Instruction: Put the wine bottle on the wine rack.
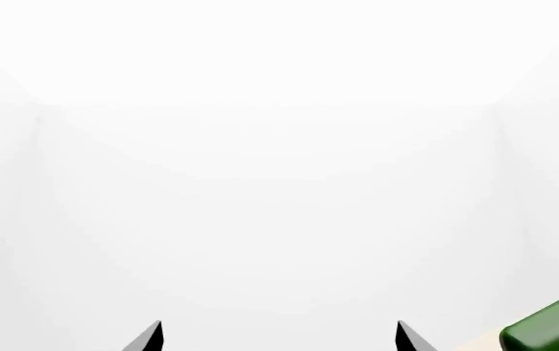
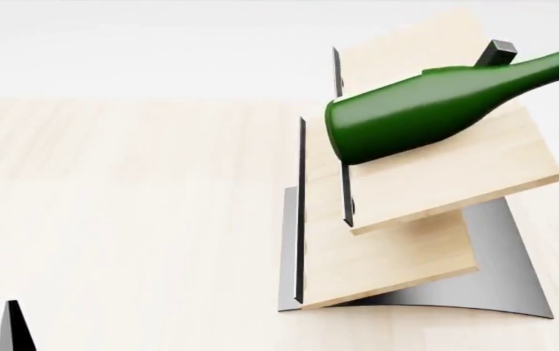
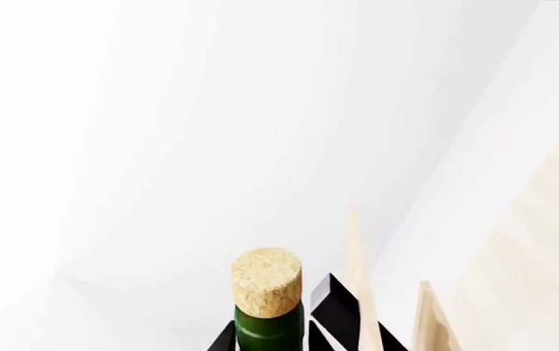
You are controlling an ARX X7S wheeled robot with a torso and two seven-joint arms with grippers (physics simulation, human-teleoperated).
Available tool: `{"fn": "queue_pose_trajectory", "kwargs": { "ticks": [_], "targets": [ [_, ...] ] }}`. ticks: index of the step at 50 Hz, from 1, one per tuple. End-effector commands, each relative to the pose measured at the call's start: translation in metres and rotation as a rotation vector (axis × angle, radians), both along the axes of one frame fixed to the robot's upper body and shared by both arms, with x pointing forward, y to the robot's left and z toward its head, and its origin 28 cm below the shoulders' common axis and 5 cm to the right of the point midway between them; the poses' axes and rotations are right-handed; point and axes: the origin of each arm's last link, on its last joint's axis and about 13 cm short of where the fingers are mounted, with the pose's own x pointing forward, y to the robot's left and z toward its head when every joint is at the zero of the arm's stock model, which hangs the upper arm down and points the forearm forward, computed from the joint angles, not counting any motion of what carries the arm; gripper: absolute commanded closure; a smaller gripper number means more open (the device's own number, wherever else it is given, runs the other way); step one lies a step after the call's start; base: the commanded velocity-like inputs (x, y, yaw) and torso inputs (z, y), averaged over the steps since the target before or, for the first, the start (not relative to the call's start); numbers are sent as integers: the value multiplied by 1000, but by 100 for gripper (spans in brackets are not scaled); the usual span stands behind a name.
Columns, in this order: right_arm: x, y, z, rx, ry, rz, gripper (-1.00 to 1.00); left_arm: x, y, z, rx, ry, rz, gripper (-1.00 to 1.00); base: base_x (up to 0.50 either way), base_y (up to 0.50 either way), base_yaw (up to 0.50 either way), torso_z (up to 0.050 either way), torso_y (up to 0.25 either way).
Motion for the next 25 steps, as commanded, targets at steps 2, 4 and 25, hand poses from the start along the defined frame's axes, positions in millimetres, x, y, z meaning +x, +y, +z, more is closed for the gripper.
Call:
{"fn": "queue_pose_trajectory", "kwargs": {
  "ticks": [2, 4, 25],
  "targets": [
    [3, -1, -5, -28, -5, -7, 100, 0, 0, -1, 1, 2, -1, -100, 0, 0, 0, 0, 0],
    [3, -1, -5, -29, -4, -6, 100, 0, 0, -1, 1, 2, -1, -100, 0, 0, 0, 0, 0],
    [3, 1, -6, -44, -12, 14, -100, 1, 0, -1, 1, 3, -1, -100, 0, 0, 0, 0, 0]
  ]
}}
